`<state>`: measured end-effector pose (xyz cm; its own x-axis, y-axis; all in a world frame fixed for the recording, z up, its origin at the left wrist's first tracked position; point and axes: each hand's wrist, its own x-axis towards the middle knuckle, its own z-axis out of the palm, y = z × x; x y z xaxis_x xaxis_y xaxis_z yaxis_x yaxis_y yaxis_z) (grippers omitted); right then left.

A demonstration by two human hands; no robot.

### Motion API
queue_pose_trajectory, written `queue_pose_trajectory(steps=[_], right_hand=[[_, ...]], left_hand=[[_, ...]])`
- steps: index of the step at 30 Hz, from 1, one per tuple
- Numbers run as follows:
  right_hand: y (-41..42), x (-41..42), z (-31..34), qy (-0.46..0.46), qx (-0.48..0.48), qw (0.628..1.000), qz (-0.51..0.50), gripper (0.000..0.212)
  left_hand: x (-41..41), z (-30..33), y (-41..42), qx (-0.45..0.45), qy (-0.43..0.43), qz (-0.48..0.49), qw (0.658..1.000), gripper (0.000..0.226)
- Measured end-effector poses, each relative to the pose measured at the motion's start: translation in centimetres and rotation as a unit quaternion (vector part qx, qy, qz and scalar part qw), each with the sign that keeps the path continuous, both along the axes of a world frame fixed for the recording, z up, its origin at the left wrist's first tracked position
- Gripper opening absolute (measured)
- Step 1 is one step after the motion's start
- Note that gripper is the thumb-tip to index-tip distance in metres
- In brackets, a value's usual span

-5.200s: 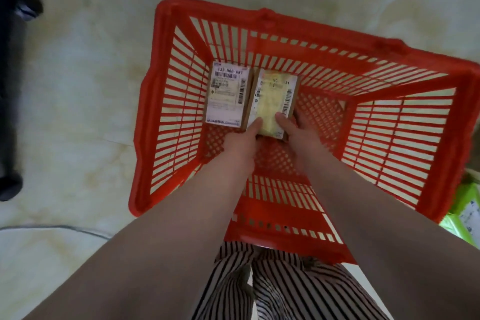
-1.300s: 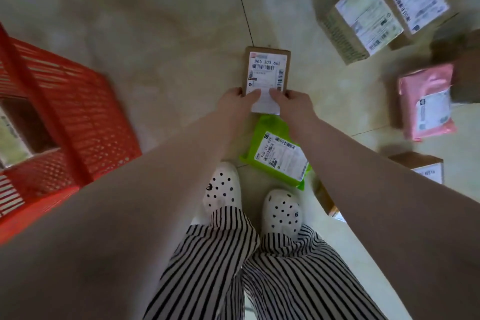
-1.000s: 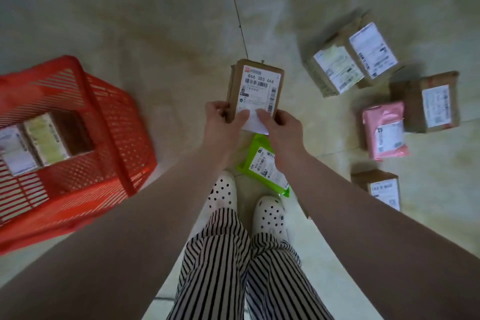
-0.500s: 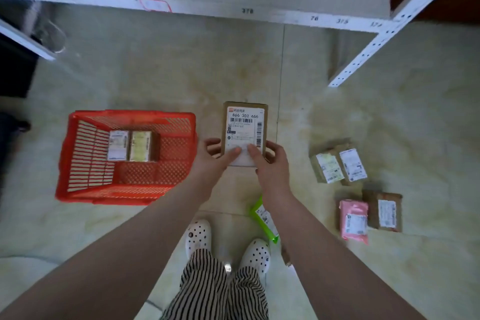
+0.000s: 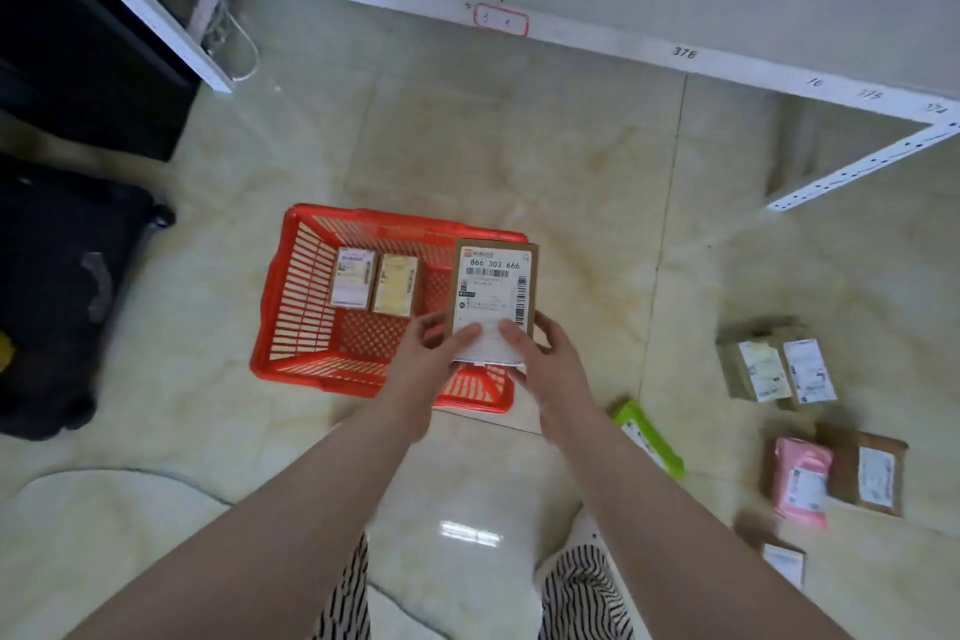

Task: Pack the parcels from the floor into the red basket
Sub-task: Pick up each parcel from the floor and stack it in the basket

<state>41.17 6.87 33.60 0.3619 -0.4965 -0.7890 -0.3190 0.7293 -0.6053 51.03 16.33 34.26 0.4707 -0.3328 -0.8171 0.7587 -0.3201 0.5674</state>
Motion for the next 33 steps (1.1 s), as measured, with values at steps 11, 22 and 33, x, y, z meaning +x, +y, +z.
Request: queue_pose_trajectory(steps=[11,22,33], right_hand=[[8.7,9.6,-4.7,0.056,0.028,0.997,-0.052,0.042],[5.9,11.9,-20.5,0.049,0.029,0.996,-0.065,0.053],[3.8,13.6,-36.0,0.087,0.010,0.995,-0.039,0.044]], left_hand=[[10.2,-5.4,6.8,0.098,0.013,-0.113,0.989,0.036],[10.8,-21.2,3.1,0.140,0.091,0.013,0.986,0.078],[11.2,-37.8,1.6,0.128,0.121,0.082,0.981,0.105]])
